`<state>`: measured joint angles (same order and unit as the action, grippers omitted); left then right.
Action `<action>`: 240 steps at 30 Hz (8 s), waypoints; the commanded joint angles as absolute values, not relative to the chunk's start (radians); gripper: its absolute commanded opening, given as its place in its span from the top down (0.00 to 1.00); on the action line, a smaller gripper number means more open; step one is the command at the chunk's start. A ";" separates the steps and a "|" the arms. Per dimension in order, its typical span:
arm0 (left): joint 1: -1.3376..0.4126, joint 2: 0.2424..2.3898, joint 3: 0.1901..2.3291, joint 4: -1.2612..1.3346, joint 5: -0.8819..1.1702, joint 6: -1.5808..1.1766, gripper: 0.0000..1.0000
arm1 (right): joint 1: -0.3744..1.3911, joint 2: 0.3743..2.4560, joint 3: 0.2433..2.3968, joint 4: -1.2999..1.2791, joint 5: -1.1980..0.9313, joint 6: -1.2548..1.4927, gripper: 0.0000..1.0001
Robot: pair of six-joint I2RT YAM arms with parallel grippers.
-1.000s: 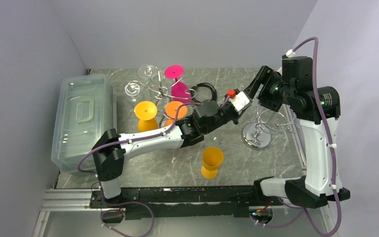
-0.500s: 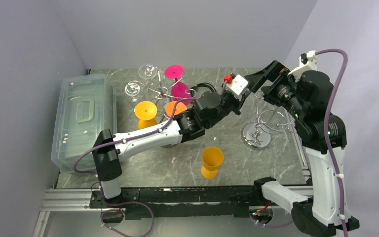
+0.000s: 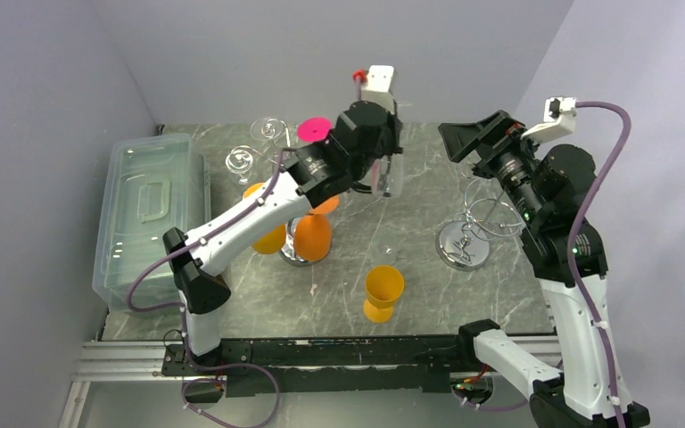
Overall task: Take the wine glass off the wine glass rack
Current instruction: Place the wine glass at the center of the board, then move the wine rack to the center of the board.
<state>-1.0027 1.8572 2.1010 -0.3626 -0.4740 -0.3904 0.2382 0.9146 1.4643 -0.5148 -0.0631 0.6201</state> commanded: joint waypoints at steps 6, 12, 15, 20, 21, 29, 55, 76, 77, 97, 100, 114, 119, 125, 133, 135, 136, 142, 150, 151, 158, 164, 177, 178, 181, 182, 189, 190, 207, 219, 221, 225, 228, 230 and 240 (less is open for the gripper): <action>-0.841 1.683 2.105 -0.521 -0.493 -0.825 1.00 | 0.229 0.919 1.318 -0.193 -0.221 0.630 0.00; -0.783 1.599 2.047 -0.424 -0.457 -0.978 1.00 | 0.229 0.932 1.182 0.050 -0.339 0.714 0.02; -0.771 1.579 2.022 -0.348 -0.448 -1.010 1.00 | 0.229 0.936 1.145 0.120 -0.355 0.744 0.04; -0.765 1.590 2.044 -0.290 -0.452 -1.052 1.00 | 0.229 0.934 1.136 0.157 -0.376 0.751 0.10; -0.763 1.593 2.043 -0.283 -0.455 -1.074 1.00 | 0.229 0.932 1.125 0.178 -0.393 0.756 0.12; -0.761 1.609 2.037 -0.273 -0.469 -1.249 1.00 | 0.244 0.954 1.072 0.313 -0.454 0.777 0.30; -0.761 1.612 1.919 -0.147 -0.459 -1.380 1.00 | 0.357 1.109 1.174 0.371 -0.359 0.787 0.57; -0.764 1.604 1.878 -0.082 -0.446 -1.322 0.75 | 0.370 1.098 1.197 0.335 -0.243 0.797 1.00; -0.763 1.605 1.882 -0.087 -0.440 -1.314 0.65 | 0.370 1.095 1.205 0.324 -0.229 0.793 1.00; -0.763 1.598 1.968 -0.154 -0.350 -1.028 0.01 | 0.368 1.177 1.543 -0.091 0.119 0.663 1.00; -0.764 1.602 2.017 -0.199 -0.322 -0.941 0.00 | 0.367 1.228 1.627 -0.198 0.145 0.644 1.00; -0.765 1.425 1.946 -0.254 -0.207 -0.447 0.00 | 0.368 1.401 1.955 -0.790 0.209 0.551 1.00; -0.767 1.346 1.894 -0.278 -0.165 -0.331 0.01 | 0.368 1.451 2.031 -0.992 0.205 0.508 1.00; -0.767 1.277 1.862 -0.357 -0.143 -0.250 0.01 | 0.368 1.506 2.058 -1.113 0.191 0.466 1.00; -0.767 1.180 1.754 -0.402 -0.171 -0.219 0.01 | 0.368 1.605 2.099 -1.233 0.271 0.423 1.00; -0.767 1.163 1.734 -0.414 -0.182 -0.206 0.01 | 0.366 1.622 2.070 -1.219 0.288 0.417 1.00; -0.768 1.158 1.731 -0.423 -0.189 -0.200 0.01 | 0.365 1.638 2.068 -1.220 0.293 0.415 1.00; -0.766 1.124 1.702 -0.456 -0.219 -0.164 0.01 | 0.364 1.751 2.115 -1.278 0.323 0.381 1.00; -0.767 1.127 1.698 -0.527 -0.293 -0.130 0.01 | 0.337 1.851 2.144 -1.306 0.337 0.336 1.00; -0.767 1.127 1.697 -0.530 -0.300 -0.127 0.01 | 0.333 1.859 2.131 -1.302 0.330 0.333 1.00; -0.767 1.146 1.703 -0.548 -0.323 -0.112 0.01 | 0.309 1.894 2.077 -1.265 0.268 0.311 1.00; -0.766 1.152 1.696 -0.546 -0.328 -0.110 0.01 | 0.308 1.923 2.043 -1.254 0.250 0.302 1.00; -0.765 1.165 1.694 -0.549 -0.326 -0.101 0.01 | 0.308 1.965 1.974 -1.226 0.224 0.299 1.00; -0.764 1.165 1.694 -0.550 -0.326 -0.101 0.01 | 0.308 1.970 1.974 -1.229 0.227 0.299 1.00; -0.764 1.170 1.693 -0.550 -0.324 -0.101 0.01 | 0.308 1.971 1.969 -1.224 0.230 0.301 0.96; -0.765 1.172 1.693 -0.551 -0.323 -0.102 0.00 | 0.308 1.971 1.968 -1.222 0.231 0.302 0.93; -0.762 1.180 1.696 -0.549 -0.318 -0.101 0.01 | 0.308 1.967 1.983 -1.217 0.227 0.301 0.76; -0.764 1.181 1.696 -0.548 -0.318 -0.101 0.01 | 0.308 1.968 1.989 -1.216 0.226 0.301 0.76; -0.762 1.201 1.710 -0.558 -0.335 -0.098 0.01 | 0.310 1.939 2.073 -1.243 0.249 0.322 0.54; -0.762 1.207 1.706 -0.562 -0.336 -0.116 0.00 | 0.310 1.847 2.092 -1.222 0.247 0.346 0.29; -0.761 1.207 1.704 -0.562 -0.334 -0.119 0.01 | 0.310 1.826 2.095 -1.212 0.239 0.350 0.25; -0.762 1.206 1.703 -0.565 -0.327 -0.121 0.01 | 0.310 1.784 2.111 -1.196 0.225 0.359 0.19; -0.762 1.204 1.701 -0.568 -0.324 -0.125 0.01 | 0.310 1.737 2.112 -1.173 0.218 0.368 0.16; -0.762 1.204 1.703 -0.573 -0.320 -0.128 0.01 | 0.310 1.697 2.107 -1.154 0.211 0.376 0.15; -0.762 1.193 1.692 -0.581 -0.297 -0.148 0.01 | 0.310 1.472 2.044 -1.112 0.319 0.434 0.12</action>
<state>-0.7628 1.2125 1.6909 -0.5930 -0.3153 -0.1284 0.3092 1.5681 2.0624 -1.1488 0.2363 0.3904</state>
